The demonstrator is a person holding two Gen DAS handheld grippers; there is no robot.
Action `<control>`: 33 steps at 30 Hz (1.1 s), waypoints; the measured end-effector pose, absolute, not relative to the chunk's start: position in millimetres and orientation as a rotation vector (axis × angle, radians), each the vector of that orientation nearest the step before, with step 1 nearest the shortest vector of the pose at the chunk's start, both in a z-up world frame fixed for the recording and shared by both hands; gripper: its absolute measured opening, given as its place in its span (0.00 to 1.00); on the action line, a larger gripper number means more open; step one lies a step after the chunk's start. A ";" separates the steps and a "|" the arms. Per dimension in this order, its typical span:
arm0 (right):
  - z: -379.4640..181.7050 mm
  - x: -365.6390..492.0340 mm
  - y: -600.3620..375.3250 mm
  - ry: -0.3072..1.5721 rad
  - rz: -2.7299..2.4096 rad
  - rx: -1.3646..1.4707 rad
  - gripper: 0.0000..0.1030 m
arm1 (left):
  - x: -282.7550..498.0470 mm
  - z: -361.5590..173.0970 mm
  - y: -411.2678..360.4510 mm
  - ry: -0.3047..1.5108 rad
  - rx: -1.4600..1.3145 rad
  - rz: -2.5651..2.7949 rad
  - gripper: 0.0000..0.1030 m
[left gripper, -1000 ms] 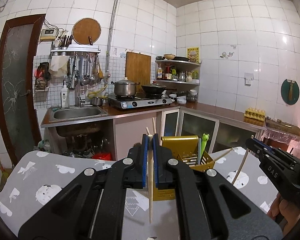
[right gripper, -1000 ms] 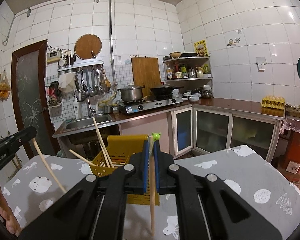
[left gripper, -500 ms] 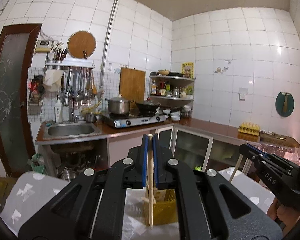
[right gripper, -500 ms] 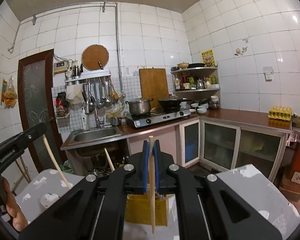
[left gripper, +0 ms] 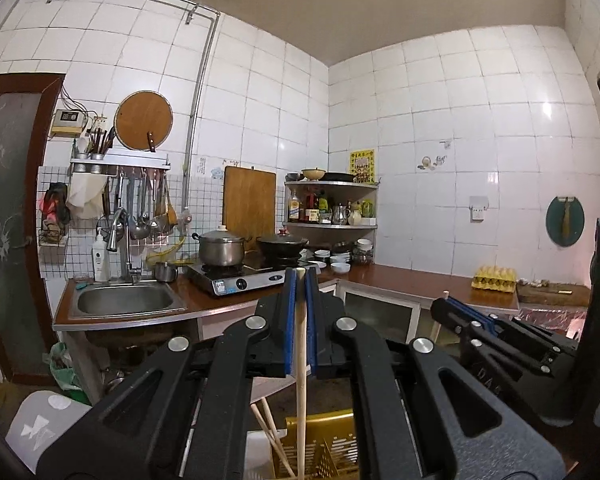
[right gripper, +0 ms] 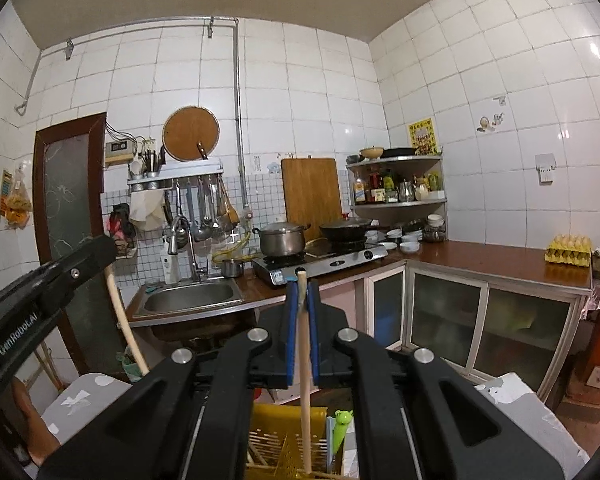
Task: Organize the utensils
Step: 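Lift both chopsticks over the yellow holder and open both tools to drop them, then move both open tools back over the table toward a metal spoon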
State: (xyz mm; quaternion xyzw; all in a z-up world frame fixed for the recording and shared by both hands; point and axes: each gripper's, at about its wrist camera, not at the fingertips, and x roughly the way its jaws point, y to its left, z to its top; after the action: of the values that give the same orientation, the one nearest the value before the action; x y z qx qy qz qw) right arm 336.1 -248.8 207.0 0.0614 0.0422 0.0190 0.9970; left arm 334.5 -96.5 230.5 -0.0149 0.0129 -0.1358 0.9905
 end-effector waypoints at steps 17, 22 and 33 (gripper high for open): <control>117.8 395.0 -266.4 0.228 0.010 0.107 0.06 | 423.7 108.0 -105.2 0.248 -0.041 -0.234 0.04; 105.2 393.5 -269.2 0.309 -0.004 0.081 0.07 | 416.6 107.2 -95.1 0.307 -0.051 -0.220 0.29; 123.8 325.0 -292.8 0.357 -0.041 0.135 0.52 | 314.8 163.5 -55.1 0.209 -0.022 -0.154 0.95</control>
State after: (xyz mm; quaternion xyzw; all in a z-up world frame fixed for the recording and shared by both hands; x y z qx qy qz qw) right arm 325.0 -292.8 123.8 0.0672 0.1775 -0.0204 0.9816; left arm 314.8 -55.1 163.5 -0.0108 0.1042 -0.0769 0.9915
